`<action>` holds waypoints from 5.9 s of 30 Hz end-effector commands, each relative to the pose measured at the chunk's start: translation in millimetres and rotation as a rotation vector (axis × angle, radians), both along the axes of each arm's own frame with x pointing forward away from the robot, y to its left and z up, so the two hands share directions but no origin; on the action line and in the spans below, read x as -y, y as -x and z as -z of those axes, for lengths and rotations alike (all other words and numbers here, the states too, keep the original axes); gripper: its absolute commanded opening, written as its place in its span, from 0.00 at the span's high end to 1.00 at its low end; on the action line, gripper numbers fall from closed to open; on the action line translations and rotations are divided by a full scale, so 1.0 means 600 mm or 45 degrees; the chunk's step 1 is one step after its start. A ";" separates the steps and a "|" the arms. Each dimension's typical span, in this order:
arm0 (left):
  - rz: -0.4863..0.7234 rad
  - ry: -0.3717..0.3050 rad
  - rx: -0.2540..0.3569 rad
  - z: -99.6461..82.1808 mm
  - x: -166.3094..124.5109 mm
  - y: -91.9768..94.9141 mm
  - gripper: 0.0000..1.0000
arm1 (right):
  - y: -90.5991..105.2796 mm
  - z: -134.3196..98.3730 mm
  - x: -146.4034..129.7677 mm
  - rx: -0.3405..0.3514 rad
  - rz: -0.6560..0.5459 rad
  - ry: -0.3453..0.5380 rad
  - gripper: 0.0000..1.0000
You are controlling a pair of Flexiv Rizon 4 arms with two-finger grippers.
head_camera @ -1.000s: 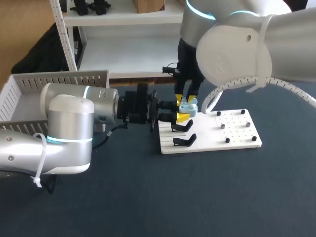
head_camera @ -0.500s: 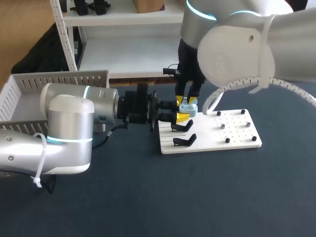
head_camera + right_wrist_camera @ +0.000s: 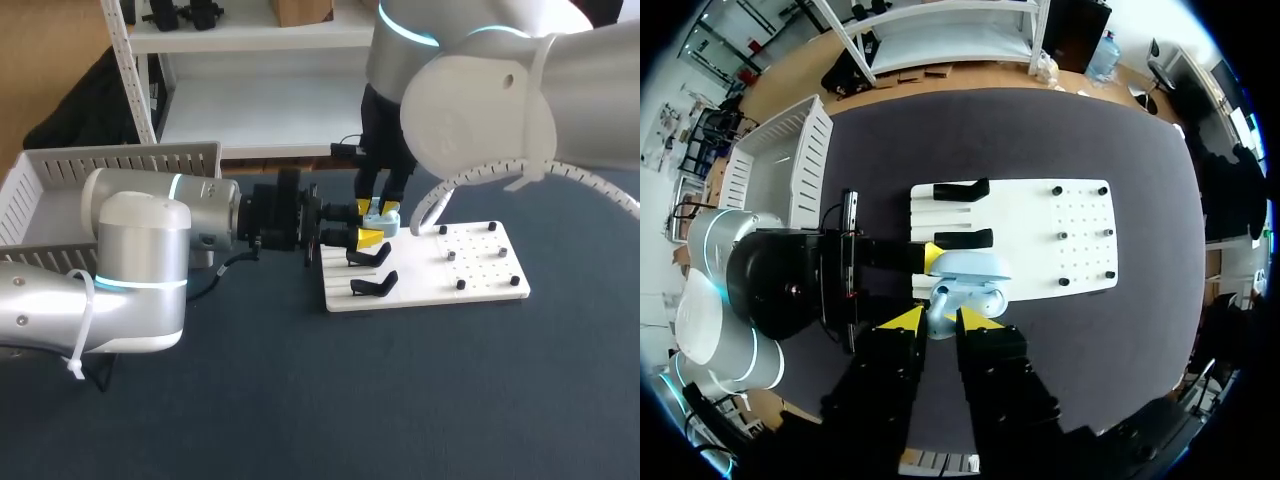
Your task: Pick up each earbud case from the left stands, insert the matching earbuds, close the lid, and place the case in the box.
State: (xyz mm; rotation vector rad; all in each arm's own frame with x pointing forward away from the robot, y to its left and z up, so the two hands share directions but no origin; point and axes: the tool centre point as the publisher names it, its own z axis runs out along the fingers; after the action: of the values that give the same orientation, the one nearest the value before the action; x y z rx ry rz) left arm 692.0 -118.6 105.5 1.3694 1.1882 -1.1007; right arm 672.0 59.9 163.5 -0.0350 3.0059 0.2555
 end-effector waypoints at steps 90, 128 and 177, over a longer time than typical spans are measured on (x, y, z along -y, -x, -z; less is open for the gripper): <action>-0.008 0.002 0.003 0.001 0.000 0.003 1.00 | -0.122 0.041 0.091 -0.071 0.354 0.115 0.00; -0.172 -0.009 0.038 -0.047 -0.083 -0.010 1.00 | -0.026 -0.079 0.168 0.146 0.273 -0.276 0.00; -1.114 -0.368 -0.439 0.034 -0.564 -0.226 0.11 | -0.026 -0.080 0.171 0.144 0.278 -0.286 0.00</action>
State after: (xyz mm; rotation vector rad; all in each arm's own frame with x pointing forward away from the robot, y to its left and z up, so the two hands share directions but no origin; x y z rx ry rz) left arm 823.6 220.1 79.2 0.6801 1.9687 -0.5371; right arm 690.9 -41.7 211.7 0.2822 2.8279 0.5468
